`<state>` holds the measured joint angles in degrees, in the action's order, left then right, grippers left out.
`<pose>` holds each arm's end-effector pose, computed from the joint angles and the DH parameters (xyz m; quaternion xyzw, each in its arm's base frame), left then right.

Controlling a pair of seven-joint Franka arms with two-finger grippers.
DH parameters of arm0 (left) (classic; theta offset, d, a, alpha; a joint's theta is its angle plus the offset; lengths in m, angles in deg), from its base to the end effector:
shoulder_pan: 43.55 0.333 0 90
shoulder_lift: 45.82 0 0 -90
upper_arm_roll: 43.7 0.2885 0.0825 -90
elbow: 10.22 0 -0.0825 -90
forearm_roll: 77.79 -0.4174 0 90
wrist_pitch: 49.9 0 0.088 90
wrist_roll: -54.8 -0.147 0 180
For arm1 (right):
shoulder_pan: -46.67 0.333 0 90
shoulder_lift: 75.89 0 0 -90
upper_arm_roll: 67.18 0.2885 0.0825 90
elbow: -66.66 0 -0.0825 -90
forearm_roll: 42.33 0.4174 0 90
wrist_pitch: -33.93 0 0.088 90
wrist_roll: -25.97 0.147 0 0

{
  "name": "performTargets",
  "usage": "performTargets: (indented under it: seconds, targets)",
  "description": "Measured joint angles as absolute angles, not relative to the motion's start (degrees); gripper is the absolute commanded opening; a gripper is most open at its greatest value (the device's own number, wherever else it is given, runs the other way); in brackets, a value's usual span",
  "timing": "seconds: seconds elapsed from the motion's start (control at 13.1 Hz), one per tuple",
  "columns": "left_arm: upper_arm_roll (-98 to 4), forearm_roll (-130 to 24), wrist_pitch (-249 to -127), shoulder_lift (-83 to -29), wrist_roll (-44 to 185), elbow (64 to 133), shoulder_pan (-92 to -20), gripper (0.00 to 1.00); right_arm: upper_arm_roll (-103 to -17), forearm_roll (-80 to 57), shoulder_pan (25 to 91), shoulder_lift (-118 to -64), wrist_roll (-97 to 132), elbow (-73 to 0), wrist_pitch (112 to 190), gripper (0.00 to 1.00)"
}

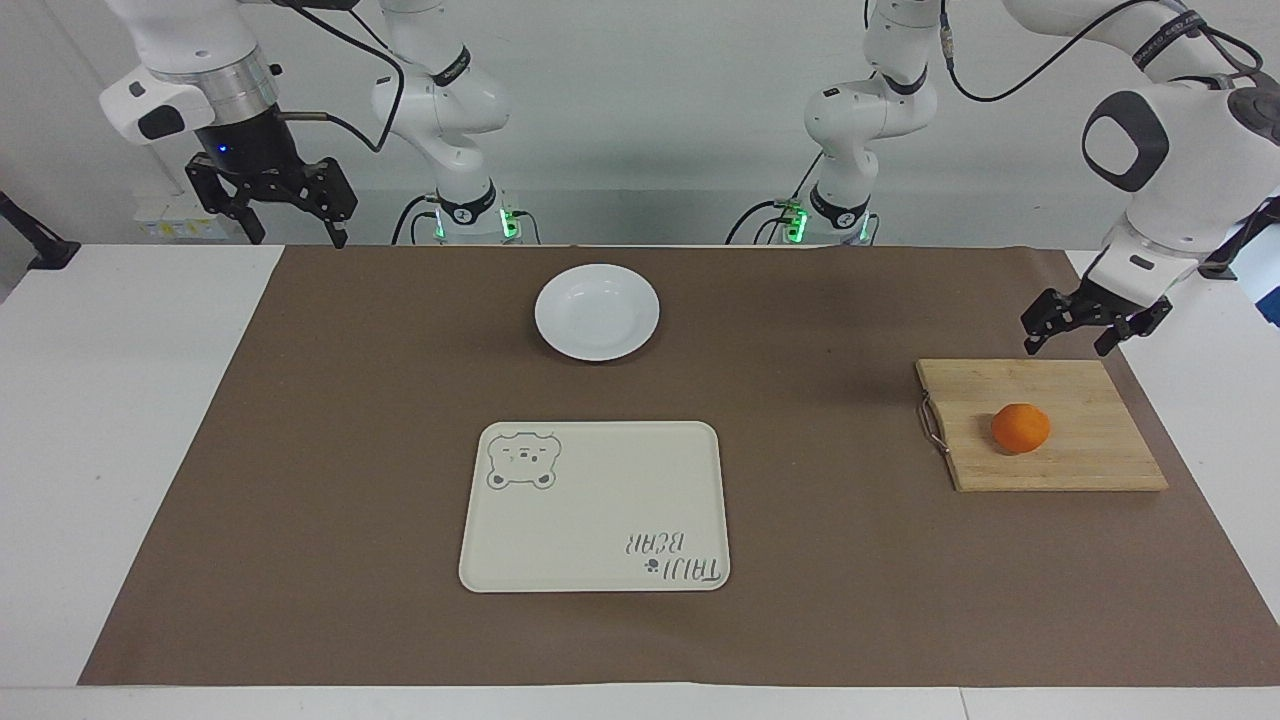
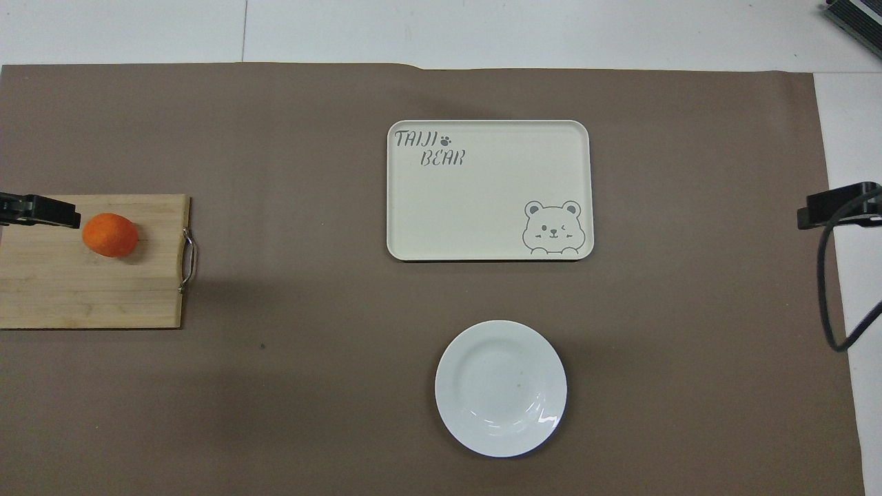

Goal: Place orange and plate with both arms

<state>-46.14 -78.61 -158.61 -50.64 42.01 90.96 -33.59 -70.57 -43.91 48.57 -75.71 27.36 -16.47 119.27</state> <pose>0.6196 0.0839 0.4352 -0.9986 0.0480 -0.0224 0.0091 0.5795 -0.0194 0.6117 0.9993 -0.0265 0.0208 0.0136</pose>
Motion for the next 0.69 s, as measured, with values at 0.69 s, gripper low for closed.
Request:
performTargets:
  seconds: [0.69]
  targets:
    - [-46.1, -78.4, -166.9, -61.7, 42.0, 91.4, -31.9, 1.00, -70.6, -43.9, 48.6, -75.7, 27.4, -16.5, 119.3, 1.00]
